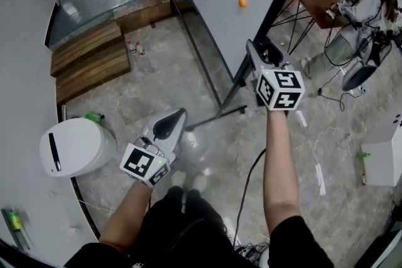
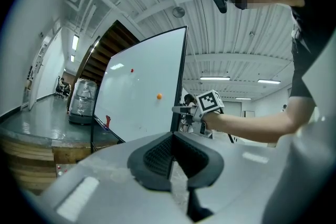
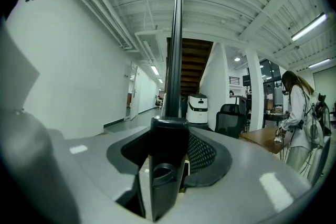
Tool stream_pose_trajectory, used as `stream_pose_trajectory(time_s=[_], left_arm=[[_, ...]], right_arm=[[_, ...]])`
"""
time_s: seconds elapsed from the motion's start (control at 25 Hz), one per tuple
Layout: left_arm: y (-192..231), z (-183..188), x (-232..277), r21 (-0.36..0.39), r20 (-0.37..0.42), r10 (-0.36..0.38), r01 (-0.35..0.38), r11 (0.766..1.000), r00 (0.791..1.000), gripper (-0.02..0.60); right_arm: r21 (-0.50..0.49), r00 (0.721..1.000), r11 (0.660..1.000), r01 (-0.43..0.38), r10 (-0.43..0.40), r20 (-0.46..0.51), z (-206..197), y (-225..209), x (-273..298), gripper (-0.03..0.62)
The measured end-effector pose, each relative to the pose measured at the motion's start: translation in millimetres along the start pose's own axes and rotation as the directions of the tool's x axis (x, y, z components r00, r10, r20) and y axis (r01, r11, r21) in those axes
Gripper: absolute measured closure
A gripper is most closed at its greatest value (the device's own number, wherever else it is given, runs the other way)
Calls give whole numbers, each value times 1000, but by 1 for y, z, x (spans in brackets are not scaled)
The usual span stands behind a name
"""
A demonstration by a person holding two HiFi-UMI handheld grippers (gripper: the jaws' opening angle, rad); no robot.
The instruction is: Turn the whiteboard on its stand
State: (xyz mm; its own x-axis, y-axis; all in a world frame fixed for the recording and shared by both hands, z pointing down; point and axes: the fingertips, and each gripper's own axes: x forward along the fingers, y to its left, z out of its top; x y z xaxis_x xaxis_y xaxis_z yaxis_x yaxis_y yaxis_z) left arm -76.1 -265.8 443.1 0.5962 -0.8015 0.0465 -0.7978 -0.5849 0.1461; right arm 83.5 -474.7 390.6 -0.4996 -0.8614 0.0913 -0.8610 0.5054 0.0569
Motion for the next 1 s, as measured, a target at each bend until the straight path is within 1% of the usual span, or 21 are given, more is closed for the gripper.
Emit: stream_pose_trajectory(time_s=[0.28,0.44,0.76,0.92,1.0], left_arm=[[3,11,-4,-4,8,15,-15,1000,1000,578],[1,14,-6,6,18,4,-4,1000,1000,578],[-5,17,-14,-7,30,13,-13,1000,999,578],[-11,18,-18,8,39,-5,4,1000,999,578],[-12,18,-21,3,42,1,-1,1000,999,578]], right_arm=[[1,1000,1000,-8,8,-5,1,5,-6,396],[1,1000,1000,-11,11,-10,1,9,-11,396],[7,999,1000,-21,21,-30,-3,18,-29,396],[13,999,1000,-18,18,-43,-5,18,-39,396],[13,999,1000,-18,18,-45,-6,18,-45,396]])
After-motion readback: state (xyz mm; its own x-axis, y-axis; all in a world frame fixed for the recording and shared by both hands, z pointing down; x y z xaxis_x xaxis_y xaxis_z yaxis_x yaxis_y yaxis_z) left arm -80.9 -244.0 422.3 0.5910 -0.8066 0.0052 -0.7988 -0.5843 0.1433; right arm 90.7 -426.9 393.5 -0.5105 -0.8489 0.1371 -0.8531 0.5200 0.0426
